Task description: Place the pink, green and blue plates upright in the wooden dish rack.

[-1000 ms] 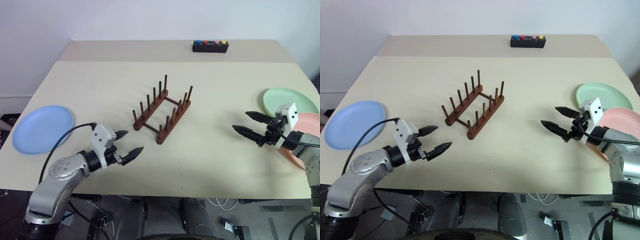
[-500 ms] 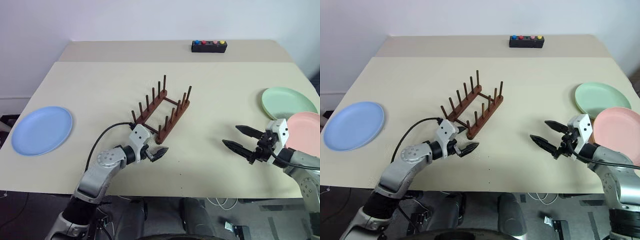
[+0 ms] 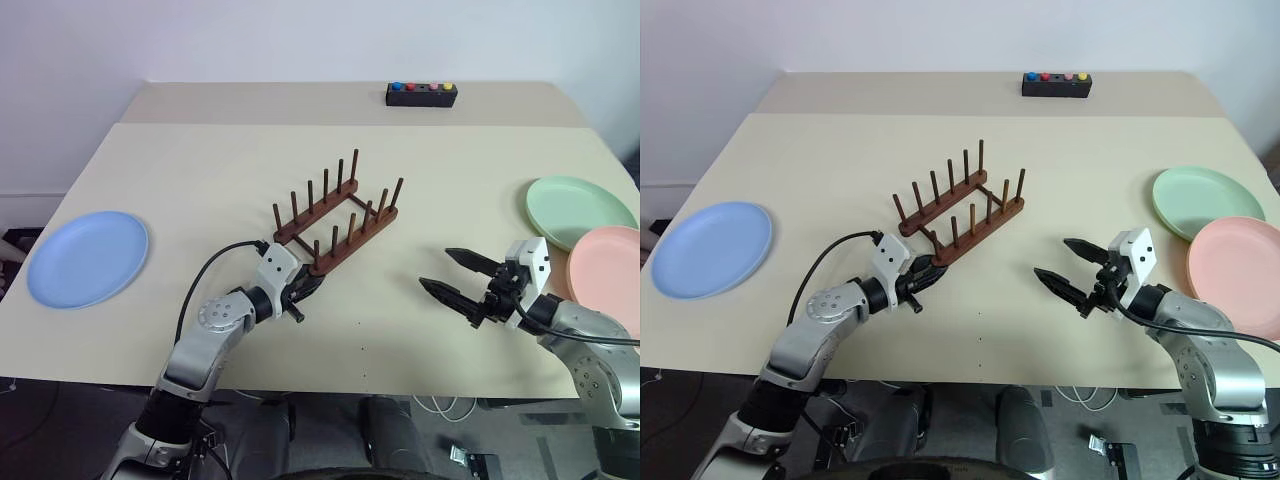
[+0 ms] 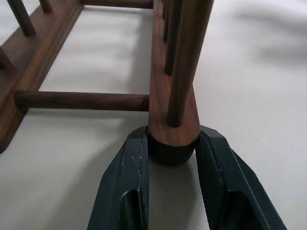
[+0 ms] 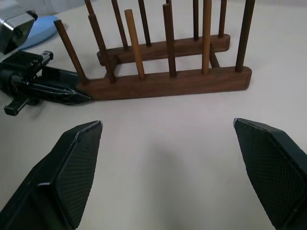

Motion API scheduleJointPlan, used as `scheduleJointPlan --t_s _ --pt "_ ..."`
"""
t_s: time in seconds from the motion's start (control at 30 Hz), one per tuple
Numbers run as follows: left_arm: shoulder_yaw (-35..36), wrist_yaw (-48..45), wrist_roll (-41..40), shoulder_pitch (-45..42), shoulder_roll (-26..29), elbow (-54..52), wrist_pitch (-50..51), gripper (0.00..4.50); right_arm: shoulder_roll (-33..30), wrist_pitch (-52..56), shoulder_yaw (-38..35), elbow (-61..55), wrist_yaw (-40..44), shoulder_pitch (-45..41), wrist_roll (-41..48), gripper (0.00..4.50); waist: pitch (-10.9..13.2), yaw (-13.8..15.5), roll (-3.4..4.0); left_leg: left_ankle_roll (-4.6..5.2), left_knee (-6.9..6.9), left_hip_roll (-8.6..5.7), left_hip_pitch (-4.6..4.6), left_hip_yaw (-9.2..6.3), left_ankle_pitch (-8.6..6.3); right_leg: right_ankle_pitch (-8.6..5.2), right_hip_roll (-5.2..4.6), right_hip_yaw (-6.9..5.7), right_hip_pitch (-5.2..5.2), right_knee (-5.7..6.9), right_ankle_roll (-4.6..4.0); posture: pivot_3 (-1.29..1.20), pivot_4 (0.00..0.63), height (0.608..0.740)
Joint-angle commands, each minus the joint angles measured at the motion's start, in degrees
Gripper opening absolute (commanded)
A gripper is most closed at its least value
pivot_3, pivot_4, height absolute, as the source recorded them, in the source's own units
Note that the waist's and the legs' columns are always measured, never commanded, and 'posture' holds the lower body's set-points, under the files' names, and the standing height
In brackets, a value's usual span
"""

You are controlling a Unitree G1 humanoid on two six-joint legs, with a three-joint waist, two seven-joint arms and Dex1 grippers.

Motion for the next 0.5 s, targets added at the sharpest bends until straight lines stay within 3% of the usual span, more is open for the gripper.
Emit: scheduleJointPlan --t_s 0.03,0.2,0.33,0.5 --pt "0.7 -0.5 0.6 0.1 0.7 1.3 -0.5 0.81 0.6 -1.5 0.2 -1.6 -0.3 0.0 0.1 4.50 0.0 0.0 0.01 0.00 -0.01 0.00 0.00 0.00 0.00 0.00 0.00 0.00 0.00 0.00 0.00 0.00 0.150 0.734" --pt "0.8 -4.6 0.0 -3.7 2.0 3.5 -3.4 0.81 -1.0 -2.8 0.4 -0.7 0.1 1.4 -2.4 4.50 0.0 0.1 0.00 0.00 0.03 0.00 0.00 0.00 0.00 0.00 0.00 0.00 0.00 0.01 -0.01 0.00 0.150 0.734" --pt "-2.8 -16.3 -0.3 -11.5 4.2 10.5 -8.0 0.81 -3.1 -4.0 -0.7 -0.6 1.8 4.8 -4.0 4.50 0.0 0.3 -0.01 0.00 0.03 -0.01 -0.04 0.00 0.00 -0.01 0.00 -0.01 -0.02 -0.01 0.00 0.00 0.150 0.734" --pt "-5.2 -27.3 -0.6 -19.2 2.7 20.3 -13.2 0.81 -2.7 -6.1 -1.7 -1.3 0.4 7.1 -5.0 4.50 0.0 0.0 -0.04 0.00 0.03 -0.03 -0.09 0.01 0.00 -0.01 -0.01 -0.01 -0.03 -0.05 0.00 0.00 0.150 0.734"
